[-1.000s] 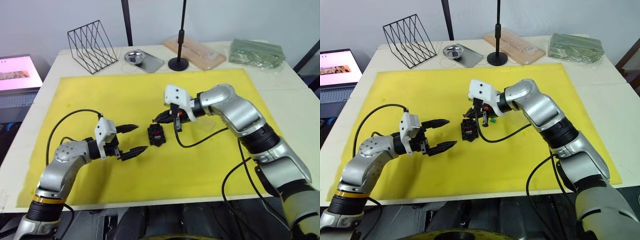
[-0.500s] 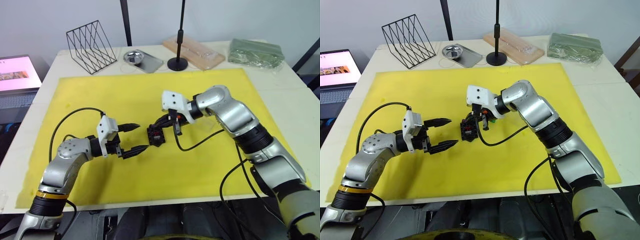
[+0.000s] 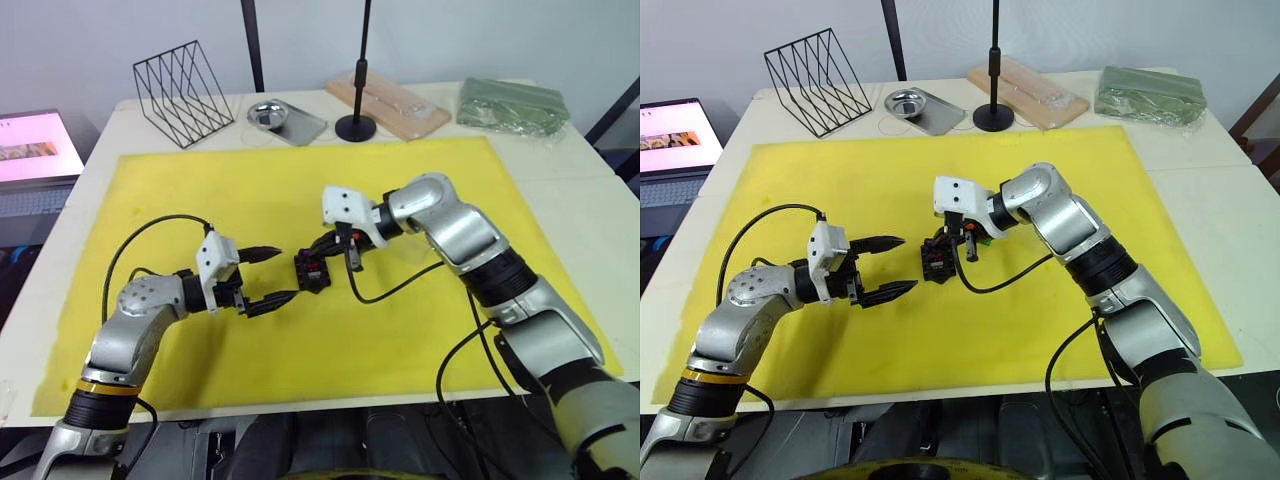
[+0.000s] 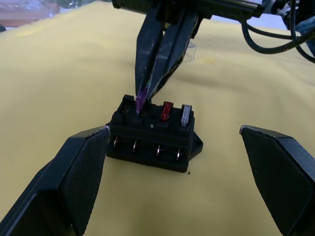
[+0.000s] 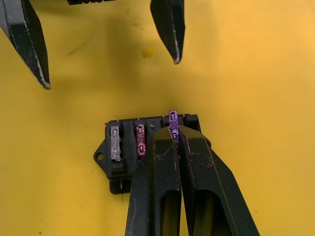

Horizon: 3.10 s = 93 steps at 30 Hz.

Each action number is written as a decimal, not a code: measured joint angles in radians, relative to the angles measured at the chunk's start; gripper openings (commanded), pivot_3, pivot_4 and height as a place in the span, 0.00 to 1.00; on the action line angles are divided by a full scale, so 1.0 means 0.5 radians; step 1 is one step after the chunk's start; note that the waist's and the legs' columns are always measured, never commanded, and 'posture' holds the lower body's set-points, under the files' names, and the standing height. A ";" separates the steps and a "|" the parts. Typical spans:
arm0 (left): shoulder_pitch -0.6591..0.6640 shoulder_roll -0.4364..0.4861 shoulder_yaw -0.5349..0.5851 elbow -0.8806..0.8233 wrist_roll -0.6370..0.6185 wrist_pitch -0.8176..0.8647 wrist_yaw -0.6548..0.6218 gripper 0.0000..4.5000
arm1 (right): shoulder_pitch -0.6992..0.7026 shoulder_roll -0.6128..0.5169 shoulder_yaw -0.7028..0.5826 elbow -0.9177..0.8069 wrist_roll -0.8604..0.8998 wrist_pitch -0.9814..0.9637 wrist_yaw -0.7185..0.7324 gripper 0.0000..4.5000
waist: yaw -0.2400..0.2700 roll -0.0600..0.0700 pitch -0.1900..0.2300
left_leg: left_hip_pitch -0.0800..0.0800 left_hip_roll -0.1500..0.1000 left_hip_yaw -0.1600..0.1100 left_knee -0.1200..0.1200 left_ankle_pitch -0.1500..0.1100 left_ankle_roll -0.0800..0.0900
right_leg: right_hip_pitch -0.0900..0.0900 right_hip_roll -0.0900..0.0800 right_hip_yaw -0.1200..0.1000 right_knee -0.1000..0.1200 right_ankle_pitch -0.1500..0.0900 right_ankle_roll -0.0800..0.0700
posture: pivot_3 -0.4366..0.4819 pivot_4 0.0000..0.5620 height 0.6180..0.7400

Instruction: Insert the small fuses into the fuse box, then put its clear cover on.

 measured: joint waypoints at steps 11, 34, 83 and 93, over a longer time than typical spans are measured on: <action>-0.020 0.000 0.000 0.022 0.002 -0.001 -0.001 1.00 | 0.002 0.005 0.000 0.023 -0.038 -0.026 0.038 0.00 | -0.001 0.000 0.000 | 0.000 0.000 0.000 0.000 0.001 -0.001 | -0.001 0.000 0.000 0.001 0.000 0.000 | 0.48 0.27 1.00; -0.048 -0.016 0.000 0.102 0.044 -0.028 -0.013 1.00 | -0.011 0.071 -0.022 0.204 -0.119 -0.182 0.092 0.00 | -0.003 0.000 0.000 | 0.001 0.000 0.000 0.000 0.007 -0.013 | 0.000 0.000 0.000 0.002 0.000 0.000 | 0.48 0.27 1.00; -0.085 -0.040 -0.001 0.208 0.091 -0.166 -0.061 1.00 | 0.002 0.133 -0.110 0.272 -0.127 -0.081 0.100 0.17 | -0.005 0.000 -0.001 | 0.001 0.000 0.000 0.000 0.008 -0.014 | -0.001 0.000 0.000 0.004 0.000 0.000 | 0.48 0.27 1.00; -0.085 -0.040 -0.016 0.208 0.105 -0.166 -0.054 1.00 | 0.002 0.145 -0.148 0.248 -0.076 0.001 0.116 0.01 | -0.005 0.000 -0.001 | 0.001 0.000 0.000 0.000 0.008 -0.014 | -0.001 0.000 0.000 0.004 0.000 0.000 | 0.48 0.27 1.00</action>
